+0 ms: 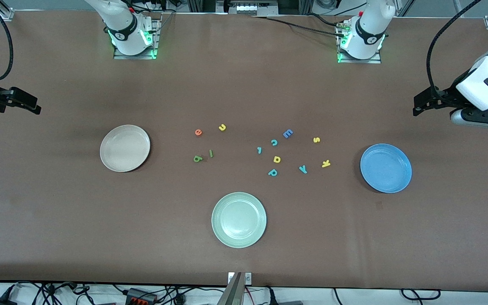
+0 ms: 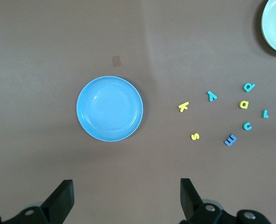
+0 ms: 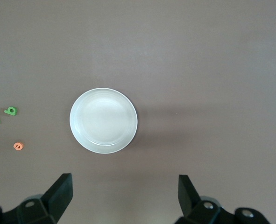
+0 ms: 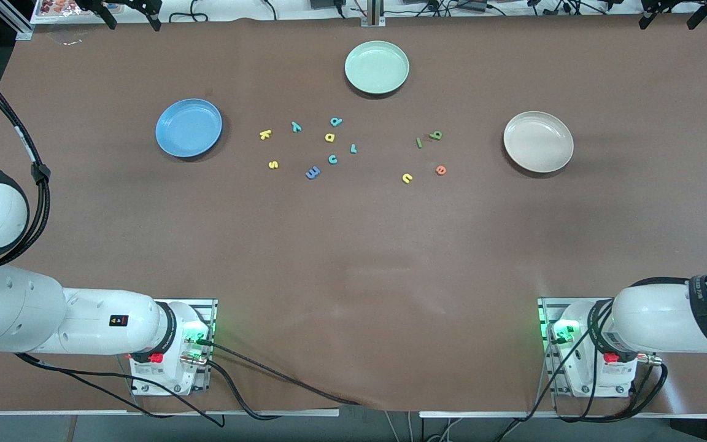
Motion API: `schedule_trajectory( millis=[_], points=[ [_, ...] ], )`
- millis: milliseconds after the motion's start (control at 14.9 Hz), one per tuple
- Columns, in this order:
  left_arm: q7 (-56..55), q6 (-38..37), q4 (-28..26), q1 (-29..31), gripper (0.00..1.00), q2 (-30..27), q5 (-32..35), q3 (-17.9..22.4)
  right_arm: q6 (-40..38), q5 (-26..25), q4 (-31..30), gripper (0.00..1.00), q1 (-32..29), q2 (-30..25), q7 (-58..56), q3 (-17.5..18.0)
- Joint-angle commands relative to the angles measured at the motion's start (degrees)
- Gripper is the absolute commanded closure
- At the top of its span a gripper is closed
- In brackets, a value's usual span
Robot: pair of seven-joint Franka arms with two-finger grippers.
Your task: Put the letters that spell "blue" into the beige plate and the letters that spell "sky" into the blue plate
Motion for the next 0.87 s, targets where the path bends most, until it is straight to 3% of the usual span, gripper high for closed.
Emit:
schedule_trajectory(
  millis=[0, 804],
  points=[
    [-0.6, -0.4, 1.4, -0.4, 0.0, 0.4, 0.6, -0.2, -0.1, -0.8, -1.7, 0.0, 0.0, -2.2, 0.2, 0.5],
    [-2.1, -0.9, 1.4, -0.4, 0.0, 0.6, 0.0, -1.2, -2.6, -0.4, -1.4, 0.0, -0.5, -2.1, -1.4, 0.1]
  ],
)
